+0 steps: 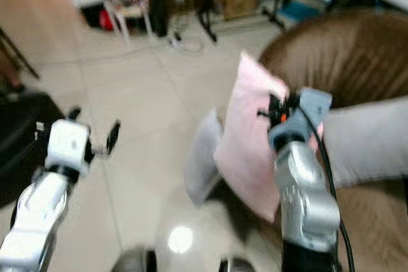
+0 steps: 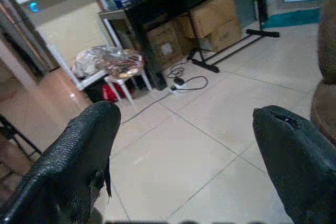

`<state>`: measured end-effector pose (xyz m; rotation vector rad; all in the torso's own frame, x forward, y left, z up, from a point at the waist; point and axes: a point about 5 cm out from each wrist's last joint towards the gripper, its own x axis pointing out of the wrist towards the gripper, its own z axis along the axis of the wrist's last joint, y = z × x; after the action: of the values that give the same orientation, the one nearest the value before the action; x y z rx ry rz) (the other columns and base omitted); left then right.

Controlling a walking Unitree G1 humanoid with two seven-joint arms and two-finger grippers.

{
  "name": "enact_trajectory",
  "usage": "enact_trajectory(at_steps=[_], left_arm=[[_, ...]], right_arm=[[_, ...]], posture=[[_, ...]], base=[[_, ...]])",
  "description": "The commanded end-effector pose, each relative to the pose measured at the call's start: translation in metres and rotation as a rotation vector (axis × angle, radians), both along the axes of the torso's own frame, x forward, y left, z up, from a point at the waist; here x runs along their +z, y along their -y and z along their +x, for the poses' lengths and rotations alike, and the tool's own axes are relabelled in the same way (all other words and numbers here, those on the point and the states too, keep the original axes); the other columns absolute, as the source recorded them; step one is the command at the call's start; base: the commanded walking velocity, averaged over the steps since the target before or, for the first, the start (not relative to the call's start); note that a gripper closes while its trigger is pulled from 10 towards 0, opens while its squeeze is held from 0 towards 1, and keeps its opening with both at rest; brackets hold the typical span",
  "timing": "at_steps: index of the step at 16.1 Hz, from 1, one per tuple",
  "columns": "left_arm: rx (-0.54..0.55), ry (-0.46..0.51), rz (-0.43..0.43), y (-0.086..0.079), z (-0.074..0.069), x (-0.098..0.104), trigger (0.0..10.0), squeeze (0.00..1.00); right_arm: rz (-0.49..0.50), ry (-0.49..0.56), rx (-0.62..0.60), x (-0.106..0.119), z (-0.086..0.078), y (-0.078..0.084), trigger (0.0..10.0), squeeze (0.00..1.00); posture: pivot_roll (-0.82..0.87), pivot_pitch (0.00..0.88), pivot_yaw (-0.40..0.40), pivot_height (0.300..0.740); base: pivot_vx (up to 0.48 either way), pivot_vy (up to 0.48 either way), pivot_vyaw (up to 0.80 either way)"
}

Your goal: Move the pillow to the sofa from floor

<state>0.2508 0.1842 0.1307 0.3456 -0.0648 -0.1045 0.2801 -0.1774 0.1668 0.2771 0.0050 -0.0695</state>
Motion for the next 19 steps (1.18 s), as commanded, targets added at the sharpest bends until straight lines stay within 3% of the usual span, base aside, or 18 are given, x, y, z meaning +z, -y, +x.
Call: enact_trajectory(at_steps=[1,7,11,19], left_arm=[[-0.004,0.001,0.008,0.000,0.001,0.000,10.0,0.00],[-0.017,0.002,0.007,0.002,0.003,-0.001,10.0,0.00],[-0.004,0.015,0.002,0.002,0.005,0.000,10.0,0.00],[-0.028,0.032,0.004,0.003,0.006,0.001,10.0,0.00]], right_arm=[[-0.007,0.057,-0.010,0.012,-0.002,0.001,10.0,0.00],[-0.014,0.023,-0.052,0.001,-0.006,0.006,10.0,0.00],[-0.016,-0.049,-0.015,-0.019,-0.007,-0.002,10.0,0.00],[0.019,-0.095,-0.021,-0.046,-0.010,-0.005,10.0,0.00]], posture=[[-0.09,0.000,0.022,0.740],[-0.10,0.000,0.039,0.740],[-0.10,0.000,0.043,0.740],[-0.09,0.000,0.050,0.740]], base=[[0.000,0.000,0.00],[0.000,0.000,0.00],[0.000,0.000,0.00],[0.000,0.000,-0.78]])
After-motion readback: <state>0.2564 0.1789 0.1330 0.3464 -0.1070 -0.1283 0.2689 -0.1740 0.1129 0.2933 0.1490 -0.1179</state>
